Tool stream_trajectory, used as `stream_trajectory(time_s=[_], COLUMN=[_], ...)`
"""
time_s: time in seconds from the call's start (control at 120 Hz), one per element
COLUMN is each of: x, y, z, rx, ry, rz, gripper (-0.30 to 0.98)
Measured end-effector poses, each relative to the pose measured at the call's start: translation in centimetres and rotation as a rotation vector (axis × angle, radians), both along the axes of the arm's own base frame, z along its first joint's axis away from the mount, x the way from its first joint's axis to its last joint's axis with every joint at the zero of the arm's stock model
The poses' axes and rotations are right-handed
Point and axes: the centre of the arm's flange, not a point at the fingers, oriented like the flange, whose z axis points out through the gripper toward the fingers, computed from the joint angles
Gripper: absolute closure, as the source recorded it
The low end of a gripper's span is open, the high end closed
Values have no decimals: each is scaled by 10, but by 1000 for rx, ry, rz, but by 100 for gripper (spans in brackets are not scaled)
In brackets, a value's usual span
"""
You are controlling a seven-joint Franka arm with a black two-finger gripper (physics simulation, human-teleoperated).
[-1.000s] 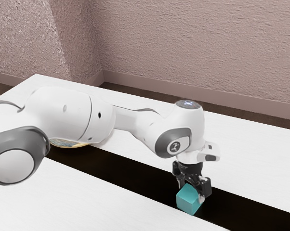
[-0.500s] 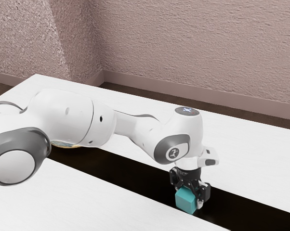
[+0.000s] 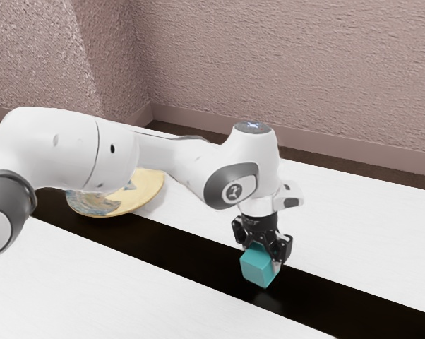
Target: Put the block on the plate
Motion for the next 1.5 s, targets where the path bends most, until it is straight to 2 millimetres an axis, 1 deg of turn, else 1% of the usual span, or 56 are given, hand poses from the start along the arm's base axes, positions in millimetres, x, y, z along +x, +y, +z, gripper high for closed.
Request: stream_trajectory(time_s=[0.108, 0.267, 0.333, 0.45, 0.6, 0.733, 0.842, 0.917, 1.0, 1.058, 1.133, 1.175, 1.367, 1.433, 1.5], x=[13, 33, 40, 47, 57, 62, 64, 66, 67, 67, 67, 67, 69, 68, 68], y=[32, 82, 106, 143, 194, 240, 282, 314, 341, 364, 399, 413, 461, 471, 476], z=[24, 46, 55, 73, 80, 90, 89, 87, 85, 80, 73, 69, 48, 39, 31], rx=[-1, -4, 0, 7, 16, 18, 23, 31, 38, 43, 50, 55, 61, 66, 69], ry=[-30, -51, -58, -71, -70, -74, -67, -63, -59, -52, -45, -40, -20, -9, 1], rz=[58, 148, 191, 253, 338, 413, 480, 531, 575, 610, 664, 686, 766, 781, 787], gripper=[30, 29, 29, 29, 29, 29, 29, 29, 30, 30, 30, 30, 30, 30, 27])
